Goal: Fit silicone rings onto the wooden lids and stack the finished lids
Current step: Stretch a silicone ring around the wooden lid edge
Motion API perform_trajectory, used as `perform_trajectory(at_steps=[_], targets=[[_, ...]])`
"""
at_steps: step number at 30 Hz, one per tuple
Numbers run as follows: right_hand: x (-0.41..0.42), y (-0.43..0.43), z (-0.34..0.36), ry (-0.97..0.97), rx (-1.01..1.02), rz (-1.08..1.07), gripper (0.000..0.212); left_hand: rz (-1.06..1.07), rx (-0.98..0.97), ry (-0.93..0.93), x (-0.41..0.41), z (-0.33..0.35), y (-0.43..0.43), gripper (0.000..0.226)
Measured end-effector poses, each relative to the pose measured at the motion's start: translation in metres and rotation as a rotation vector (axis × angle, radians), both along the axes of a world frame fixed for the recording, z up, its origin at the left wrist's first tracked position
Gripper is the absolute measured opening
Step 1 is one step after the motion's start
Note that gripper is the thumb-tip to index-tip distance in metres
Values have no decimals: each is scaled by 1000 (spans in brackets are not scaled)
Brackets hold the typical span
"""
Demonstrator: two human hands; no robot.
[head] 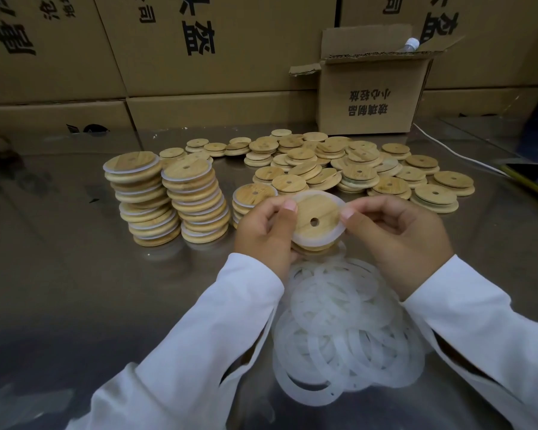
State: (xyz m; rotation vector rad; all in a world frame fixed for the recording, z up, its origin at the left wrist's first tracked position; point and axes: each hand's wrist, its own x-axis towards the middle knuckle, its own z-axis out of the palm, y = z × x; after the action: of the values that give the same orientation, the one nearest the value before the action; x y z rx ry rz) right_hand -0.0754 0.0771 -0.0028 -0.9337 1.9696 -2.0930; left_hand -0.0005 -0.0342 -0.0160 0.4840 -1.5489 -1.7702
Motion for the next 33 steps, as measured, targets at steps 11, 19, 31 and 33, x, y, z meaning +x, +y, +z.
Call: perform_trajectory(at_steps=[11,19,31,33], targets=[[-4,-3,-7,-21,77,-179,13,-114,-44,22,4,-3,2,41],[0,0,-4,196,156,-83,11,-145,-172,-110,6,-4,1,25],[-8,2,-1,340,217,-129,14,-118,-245,-36,6,-1,-2,14],[-10,4,1,309,216,-110,16,-120,-208,-14,5,-1,-3,12]])
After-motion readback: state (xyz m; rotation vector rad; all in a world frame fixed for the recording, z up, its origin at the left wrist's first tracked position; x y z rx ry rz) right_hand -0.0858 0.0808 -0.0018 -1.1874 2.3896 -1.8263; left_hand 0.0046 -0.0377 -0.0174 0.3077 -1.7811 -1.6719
